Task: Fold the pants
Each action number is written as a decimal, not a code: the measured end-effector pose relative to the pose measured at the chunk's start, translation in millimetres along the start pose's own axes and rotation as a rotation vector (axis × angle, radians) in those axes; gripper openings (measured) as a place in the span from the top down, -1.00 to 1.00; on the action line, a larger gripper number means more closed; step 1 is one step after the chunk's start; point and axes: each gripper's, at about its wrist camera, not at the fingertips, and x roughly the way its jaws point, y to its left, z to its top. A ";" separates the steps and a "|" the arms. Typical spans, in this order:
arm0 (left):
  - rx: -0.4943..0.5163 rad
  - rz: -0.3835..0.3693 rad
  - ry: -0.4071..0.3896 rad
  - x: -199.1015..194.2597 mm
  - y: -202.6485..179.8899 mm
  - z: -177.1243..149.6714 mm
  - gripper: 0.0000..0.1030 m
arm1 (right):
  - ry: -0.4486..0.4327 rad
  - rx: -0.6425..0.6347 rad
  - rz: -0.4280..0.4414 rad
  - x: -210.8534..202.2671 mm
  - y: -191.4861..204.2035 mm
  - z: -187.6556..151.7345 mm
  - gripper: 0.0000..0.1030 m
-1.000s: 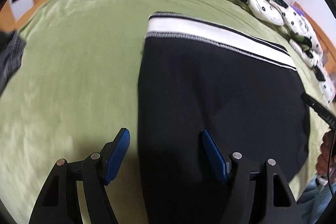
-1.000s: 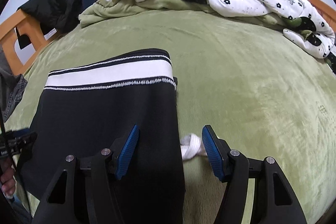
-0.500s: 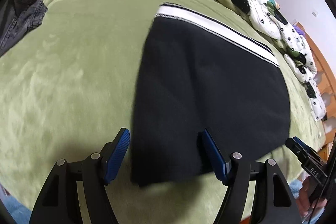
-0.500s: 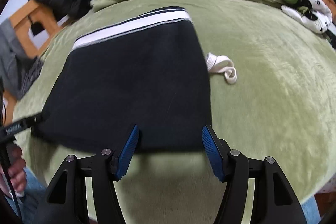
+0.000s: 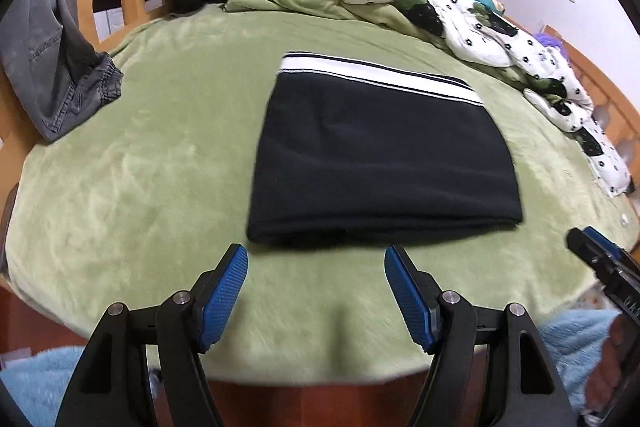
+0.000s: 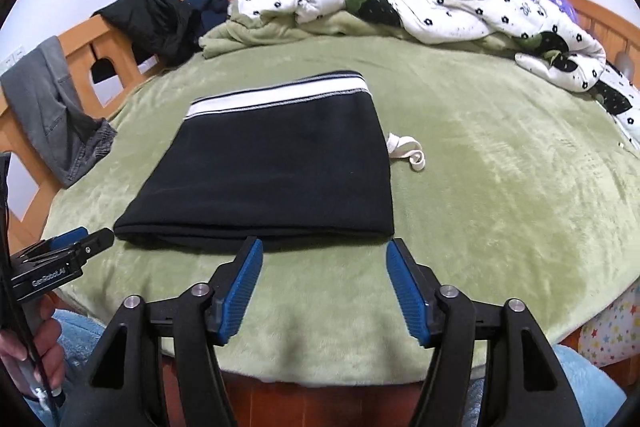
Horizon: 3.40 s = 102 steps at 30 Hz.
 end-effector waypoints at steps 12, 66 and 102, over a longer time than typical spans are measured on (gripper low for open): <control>0.058 0.060 -0.075 -59.0 -27.7 -20.2 -0.46 | -0.047 -0.035 -0.034 -45.0 12.5 -8.9 -0.89; 0.065 0.073 -0.122 -72.2 -38.1 -21.2 -0.46 | -0.082 -0.012 -0.091 -52.9 8.0 -10.1 -0.89; 0.060 0.075 -0.131 -72.7 -40.6 -19.9 -0.46 | -0.081 -0.014 -0.096 -53.7 10.8 -10.3 -0.89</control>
